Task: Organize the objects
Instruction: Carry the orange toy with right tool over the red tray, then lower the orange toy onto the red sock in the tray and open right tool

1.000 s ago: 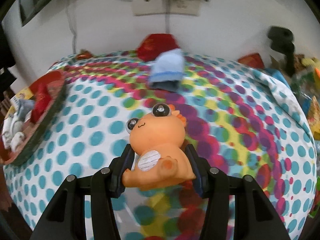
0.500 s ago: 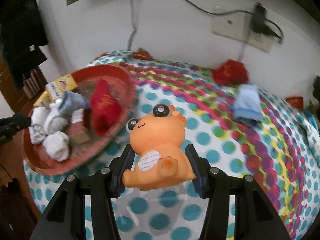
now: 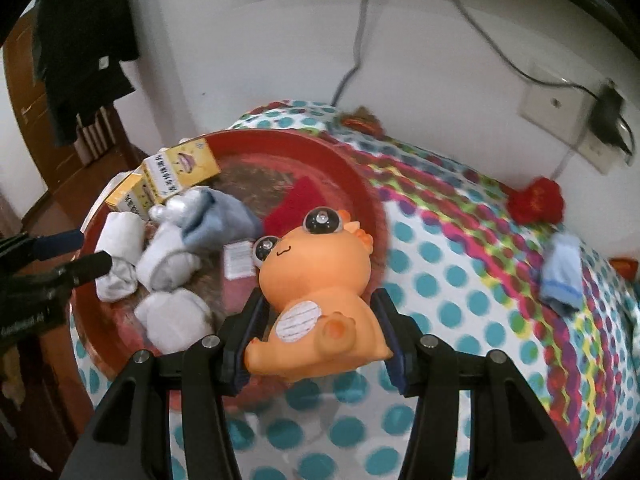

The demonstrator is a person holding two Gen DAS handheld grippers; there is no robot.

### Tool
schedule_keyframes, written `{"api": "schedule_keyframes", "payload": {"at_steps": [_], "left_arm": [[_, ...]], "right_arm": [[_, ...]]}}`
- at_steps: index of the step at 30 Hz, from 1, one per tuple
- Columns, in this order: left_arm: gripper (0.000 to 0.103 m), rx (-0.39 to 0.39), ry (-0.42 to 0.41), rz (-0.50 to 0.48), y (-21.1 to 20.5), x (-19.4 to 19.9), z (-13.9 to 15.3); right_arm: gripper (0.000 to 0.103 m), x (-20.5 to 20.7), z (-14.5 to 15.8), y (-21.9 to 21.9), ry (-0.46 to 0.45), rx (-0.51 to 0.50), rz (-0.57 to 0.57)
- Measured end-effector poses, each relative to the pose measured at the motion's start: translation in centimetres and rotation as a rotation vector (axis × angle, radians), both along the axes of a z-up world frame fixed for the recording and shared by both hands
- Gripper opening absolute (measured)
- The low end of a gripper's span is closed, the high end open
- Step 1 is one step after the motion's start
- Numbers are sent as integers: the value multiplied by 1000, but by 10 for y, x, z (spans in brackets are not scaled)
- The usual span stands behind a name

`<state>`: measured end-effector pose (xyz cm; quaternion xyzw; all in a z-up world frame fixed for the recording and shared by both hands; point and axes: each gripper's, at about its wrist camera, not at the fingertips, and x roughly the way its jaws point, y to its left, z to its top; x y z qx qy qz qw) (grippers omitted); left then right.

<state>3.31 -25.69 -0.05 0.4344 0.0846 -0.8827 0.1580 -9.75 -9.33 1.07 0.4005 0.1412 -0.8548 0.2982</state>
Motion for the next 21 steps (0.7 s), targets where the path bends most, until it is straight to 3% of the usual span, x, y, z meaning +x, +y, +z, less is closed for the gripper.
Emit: {"api": "schedule_keyframes", "payload": {"at_steps": [3, 10, 21], "left_arm": [[58, 2, -1, 4, -2, 0, 0], [58, -6, 0, 16, -6, 1, -2], [58, 18, -1, 46, -14, 2, -4]], "right_arm": [[50, -6, -6, -21, -49, -18, 4], [50, -17, -15, -58, -28, 19, -18], [51, -38, -24, -79, -37, 54, -48]]}}
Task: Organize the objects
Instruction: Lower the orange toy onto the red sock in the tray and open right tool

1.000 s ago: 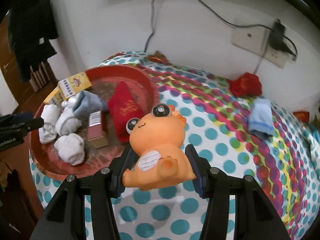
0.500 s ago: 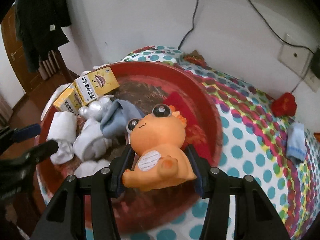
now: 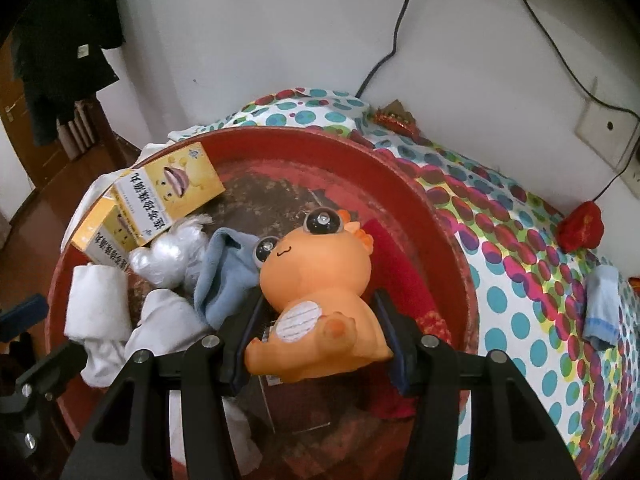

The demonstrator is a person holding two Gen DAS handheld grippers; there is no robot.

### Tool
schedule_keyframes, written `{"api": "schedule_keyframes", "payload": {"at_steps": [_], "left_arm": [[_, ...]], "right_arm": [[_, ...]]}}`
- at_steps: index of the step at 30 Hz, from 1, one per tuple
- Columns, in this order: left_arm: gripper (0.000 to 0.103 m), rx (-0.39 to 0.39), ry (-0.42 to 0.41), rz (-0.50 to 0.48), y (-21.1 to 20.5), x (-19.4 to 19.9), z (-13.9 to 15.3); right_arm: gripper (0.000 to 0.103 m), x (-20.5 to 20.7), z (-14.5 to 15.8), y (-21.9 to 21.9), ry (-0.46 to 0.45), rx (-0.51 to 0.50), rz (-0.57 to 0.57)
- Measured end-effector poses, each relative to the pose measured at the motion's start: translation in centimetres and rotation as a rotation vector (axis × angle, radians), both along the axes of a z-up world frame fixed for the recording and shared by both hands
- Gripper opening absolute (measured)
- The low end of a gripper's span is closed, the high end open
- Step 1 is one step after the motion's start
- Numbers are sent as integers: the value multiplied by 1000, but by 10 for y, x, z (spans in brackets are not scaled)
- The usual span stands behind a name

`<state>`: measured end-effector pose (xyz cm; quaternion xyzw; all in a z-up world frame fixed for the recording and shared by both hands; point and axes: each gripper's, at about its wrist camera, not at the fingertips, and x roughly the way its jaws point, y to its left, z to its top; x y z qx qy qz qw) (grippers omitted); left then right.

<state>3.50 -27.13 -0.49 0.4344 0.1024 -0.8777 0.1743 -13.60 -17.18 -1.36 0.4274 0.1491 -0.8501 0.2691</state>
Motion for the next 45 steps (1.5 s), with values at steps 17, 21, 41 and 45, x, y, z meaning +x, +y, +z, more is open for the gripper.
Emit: {"api": "schedule_keyframes", "payload": {"at_steps": [17, 21, 41, 45], "left_arm": [[58, -1, 10, 23, -1, 3, 3], [58, -6, 18, 19, 1, 4, 6], [58, -86, 13, 44, 8, 5, 12], [58, -121, -13, 63, 11, 3, 10]], "right_arm": [[83, 32, 13, 2, 77, 15, 22], [87, 47, 20, 4, 105, 29, 32], [99, 85, 19, 34, 67, 99, -22], [99, 86, 15, 34, 43, 96, -20]]}}
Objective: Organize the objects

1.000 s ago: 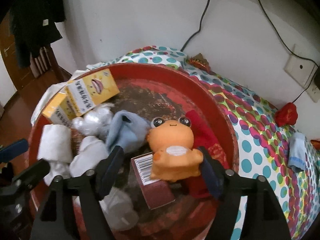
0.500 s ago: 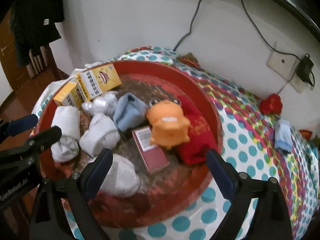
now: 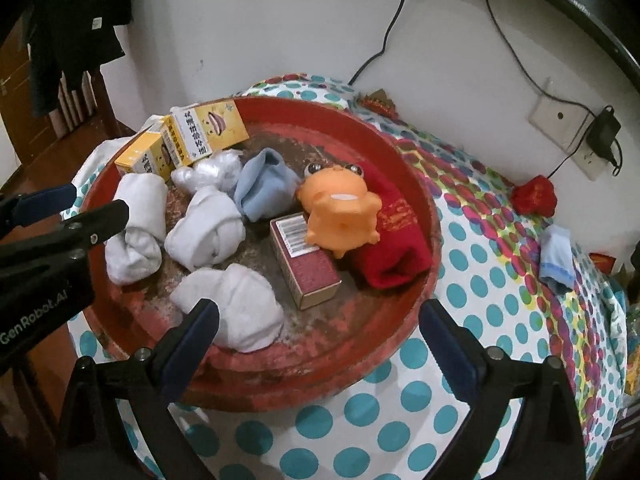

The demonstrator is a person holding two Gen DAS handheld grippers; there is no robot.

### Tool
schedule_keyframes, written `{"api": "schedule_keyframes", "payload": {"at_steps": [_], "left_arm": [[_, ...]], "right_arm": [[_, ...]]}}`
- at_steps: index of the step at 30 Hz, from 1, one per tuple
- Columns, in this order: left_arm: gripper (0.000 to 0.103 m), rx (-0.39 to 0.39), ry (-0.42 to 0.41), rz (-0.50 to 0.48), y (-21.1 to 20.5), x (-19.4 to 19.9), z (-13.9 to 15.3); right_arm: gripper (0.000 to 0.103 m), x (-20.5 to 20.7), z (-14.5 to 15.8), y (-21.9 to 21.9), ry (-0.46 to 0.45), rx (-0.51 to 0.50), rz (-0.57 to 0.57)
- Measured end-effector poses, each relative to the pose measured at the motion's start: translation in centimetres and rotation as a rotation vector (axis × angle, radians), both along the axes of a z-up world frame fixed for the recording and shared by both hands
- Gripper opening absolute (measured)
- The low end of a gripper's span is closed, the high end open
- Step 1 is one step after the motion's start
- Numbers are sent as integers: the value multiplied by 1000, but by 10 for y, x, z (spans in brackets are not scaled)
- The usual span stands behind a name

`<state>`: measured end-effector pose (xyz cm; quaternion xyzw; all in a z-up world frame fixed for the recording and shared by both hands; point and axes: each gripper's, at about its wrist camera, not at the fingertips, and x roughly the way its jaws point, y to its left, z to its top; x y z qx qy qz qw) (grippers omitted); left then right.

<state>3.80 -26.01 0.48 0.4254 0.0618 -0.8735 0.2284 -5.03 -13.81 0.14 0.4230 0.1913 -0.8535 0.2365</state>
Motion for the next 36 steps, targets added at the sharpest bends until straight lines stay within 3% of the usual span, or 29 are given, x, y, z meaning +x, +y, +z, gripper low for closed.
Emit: {"api": "schedule_keyframes", "payload": {"at_steps": [8, 13, 18, 24, 31, 36], "left_arm": [[58, 16, -12, 37, -5, 0, -3], [58, 71, 10, 23, -7, 1, -3], [59, 30, 8, 22, -1, 1, -2], [65, 134, 17, -6, -3, 0, -8], [65, 61, 43, -11, 6, 2, -3], [65, 98, 59, -32, 4, 4, -1]], "right_arm": [[99, -2, -6, 1, -59, -32, -9], [99, 1, -8, -4, -58, -30, 6], [99, 4, -10, -6, -51, -14, 18], [99, 5, -11, -7, -53, -13, 25], [99, 6, -13, -8, -58, -10, 27], [99, 7, -14, -8, -60, -4, 28]]}}
